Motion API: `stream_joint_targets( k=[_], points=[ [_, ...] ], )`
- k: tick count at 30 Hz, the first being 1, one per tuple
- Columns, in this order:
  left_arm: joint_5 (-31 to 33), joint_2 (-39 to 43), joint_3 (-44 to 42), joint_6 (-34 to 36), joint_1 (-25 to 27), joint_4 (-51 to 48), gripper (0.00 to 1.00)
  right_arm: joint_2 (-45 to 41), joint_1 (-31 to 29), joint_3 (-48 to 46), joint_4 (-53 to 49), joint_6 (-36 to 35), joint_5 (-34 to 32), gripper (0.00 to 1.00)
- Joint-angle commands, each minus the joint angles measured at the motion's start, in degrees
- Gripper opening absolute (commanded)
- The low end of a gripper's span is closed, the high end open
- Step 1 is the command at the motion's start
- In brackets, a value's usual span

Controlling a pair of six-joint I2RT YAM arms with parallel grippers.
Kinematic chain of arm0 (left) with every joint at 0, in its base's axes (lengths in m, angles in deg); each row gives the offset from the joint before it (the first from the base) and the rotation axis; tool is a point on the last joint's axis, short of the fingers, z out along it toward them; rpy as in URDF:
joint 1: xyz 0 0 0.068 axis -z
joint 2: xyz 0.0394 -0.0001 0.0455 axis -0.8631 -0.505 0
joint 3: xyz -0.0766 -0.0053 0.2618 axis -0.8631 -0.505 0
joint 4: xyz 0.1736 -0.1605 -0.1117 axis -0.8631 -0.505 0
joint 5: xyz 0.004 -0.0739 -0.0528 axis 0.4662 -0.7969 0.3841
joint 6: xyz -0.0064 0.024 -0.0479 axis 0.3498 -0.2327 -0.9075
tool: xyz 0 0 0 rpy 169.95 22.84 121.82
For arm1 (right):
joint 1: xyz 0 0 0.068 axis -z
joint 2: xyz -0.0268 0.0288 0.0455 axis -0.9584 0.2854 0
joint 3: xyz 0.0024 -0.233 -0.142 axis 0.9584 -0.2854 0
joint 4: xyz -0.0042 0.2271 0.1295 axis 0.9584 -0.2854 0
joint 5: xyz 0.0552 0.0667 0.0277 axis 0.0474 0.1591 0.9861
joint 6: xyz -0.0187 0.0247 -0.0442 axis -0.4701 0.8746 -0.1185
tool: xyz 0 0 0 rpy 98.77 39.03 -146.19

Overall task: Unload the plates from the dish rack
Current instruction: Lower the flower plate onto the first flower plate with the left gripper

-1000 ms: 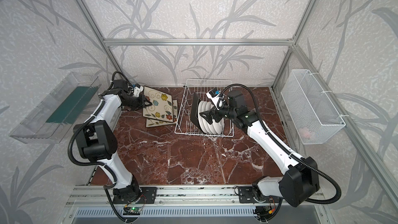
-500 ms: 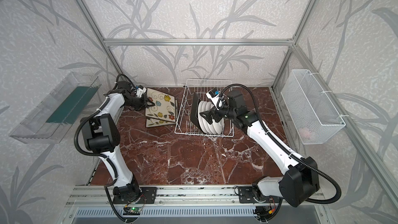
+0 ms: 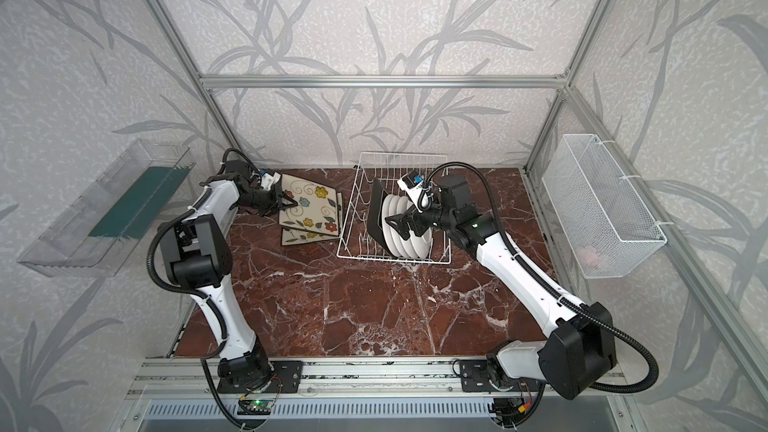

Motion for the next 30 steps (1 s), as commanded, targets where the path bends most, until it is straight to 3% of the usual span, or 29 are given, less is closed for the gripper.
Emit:
stream_joint_targets(
  k=[1,9,16,30],
  points=[
    [-2.8,-0.3,2.8,1.9,-0.4,0.0,0.0,-0.3,-0.4,0.1,-0.1,-0.4,0.2,0.99],
    [-2.5,-1.5,1.8,2.9,-1.3,-1.3,0.08,-0.5,-0.5,0.2,-0.8,-1.7,-0.1,0.99],
    [-0.3,-2.8,1.9,2.2,-1.5,-1.7,0.25,0.0,-0.5,0.6,-0.8,-1.6,-0.9,0.99],
    [2.2,-3.7,2.2,1.6,-1.6,-2.3,0.39,0.0,-0.4,1.3,-1.5,-1.6,-1.0,0.99]
  ],
)
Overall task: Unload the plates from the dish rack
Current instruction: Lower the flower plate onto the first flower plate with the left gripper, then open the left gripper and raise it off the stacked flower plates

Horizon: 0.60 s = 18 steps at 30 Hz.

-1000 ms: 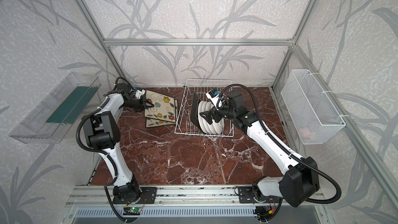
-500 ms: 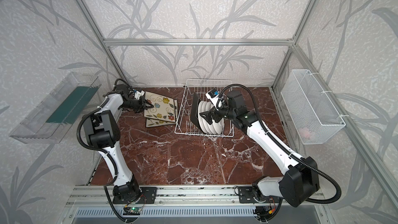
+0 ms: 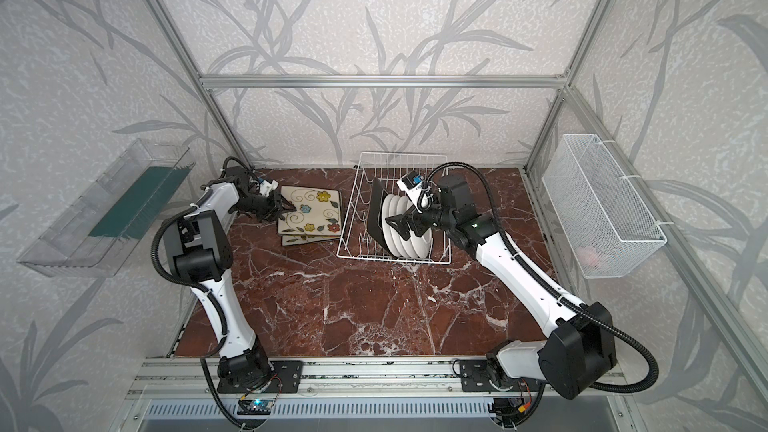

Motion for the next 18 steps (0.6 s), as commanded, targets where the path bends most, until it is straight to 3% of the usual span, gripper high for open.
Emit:
stream_joint_targets(
  k=[1,18],
  points=[
    [0.0,0.5,1.2,0.9,0.1,-1.1,0.4,-0.1,-0.4,1.3,-1.2,-0.7,-0.2,0.99],
    [6.1,1.4,0.8,-1.4,0.0,-1.8,0.56,-1.0,-0.4,1.4,-1.9,-0.9,-0.1,0.99]
  ],
)
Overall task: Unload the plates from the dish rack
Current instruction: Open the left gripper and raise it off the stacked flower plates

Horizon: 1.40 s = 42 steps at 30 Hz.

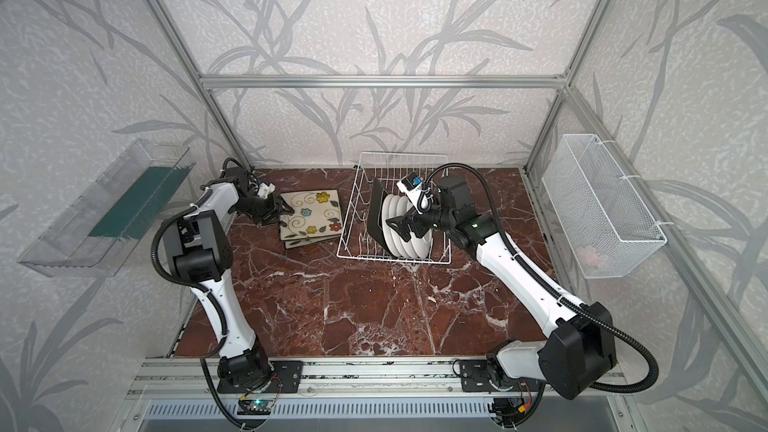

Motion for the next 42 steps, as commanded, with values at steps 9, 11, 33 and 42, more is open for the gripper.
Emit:
stream_joint_targets(
  k=[9,11,33,42],
  points=[
    [1.1,4.8,-2.0,-1.9,-0.1,0.0,0.6,-0.7,-0.8,1.4,-0.7,-0.3,-0.1,0.99],
    [1.4,5.3,-2.9,-2.4,-0.1,0.6,0.6,-0.8,-0.8,1.4,-0.7,-0.3,-0.1,0.99],
    [-4.3,28.2,-13.6,-12.7,2.3,15.6,0.8,-3.3,-0.8,0.0,-0.1,-1.3,-2.2,0.99],
    [-2.7,34.9,-10.9,-15.5,11.0,16.3,0.99,-6.2,-0.8,-2.4,2.8,0.1,-6.5,0.99]
  ],
)
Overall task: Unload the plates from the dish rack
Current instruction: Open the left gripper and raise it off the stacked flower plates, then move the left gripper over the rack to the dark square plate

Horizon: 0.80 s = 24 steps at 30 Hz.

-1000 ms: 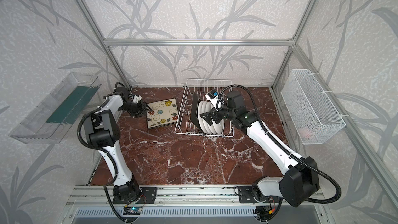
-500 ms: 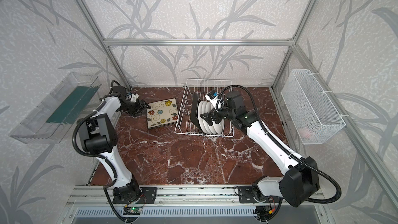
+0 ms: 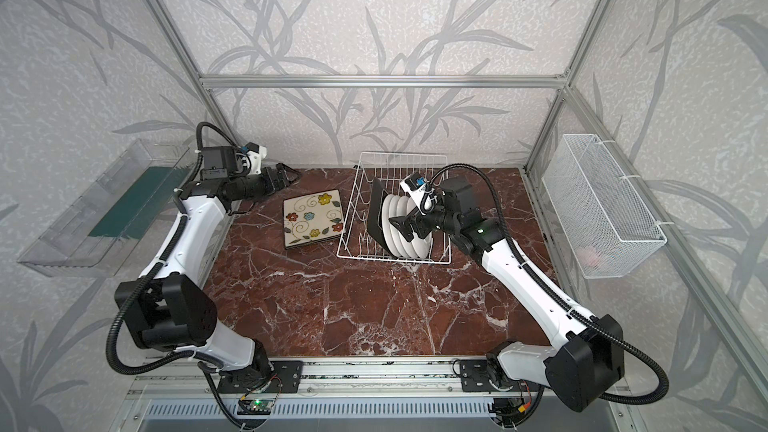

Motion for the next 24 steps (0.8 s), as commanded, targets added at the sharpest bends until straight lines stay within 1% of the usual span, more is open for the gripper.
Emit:
stream_joint_targets(
  k=[1,6,9,12,15,17,20,24],
  points=[
    [0.4,1.8,3.3,-1.6,2.9,0.1,0.99,-2.4,-0.3,-1.1,2.6,0.7,-3.0,0.99],
    [-0.2,1.7,5.3,-3.8,8.3,2.1,0.99,-3.8,-0.3,-2.1,3.8,2.3,-7.1,0.99],
    [0.9,1.0,6.3,-4.1,11.9,2.3,0.99,-4.4,-0.2,-2.5,3.6,3.1,-8.8,0.99],
    [2.9,-1.3,8.4,-3.4,15.6,0.1,0.98,-4.6,-0.1,-2.4,2.8,3.5,-8.9,0.99],
    [6.4,-4.6,11.7,-0.8,19.2,-4.6,0.96,-4.0,-0.1,-1.7,1.1,4.0,-9.1,0.99],
    [10.4,-7.1,14.6,2.0,21.8,-8.6,0.95,-3.8,-0.1,-1.5,0.4,4.1,-9.2,0.99],
    [14.5,-10.2,18.1,4.8,25.0,-13.2,0.93,-4.1,0.0,-1.6,0.0,4.1,-9.5,0.99],
    [15.9,-12.9,18.9,4.6,27.8,-14.2,0.87,-4.4,0.1,-2.1,-0.1,4.0,-9.9,0.99]
  ],
)
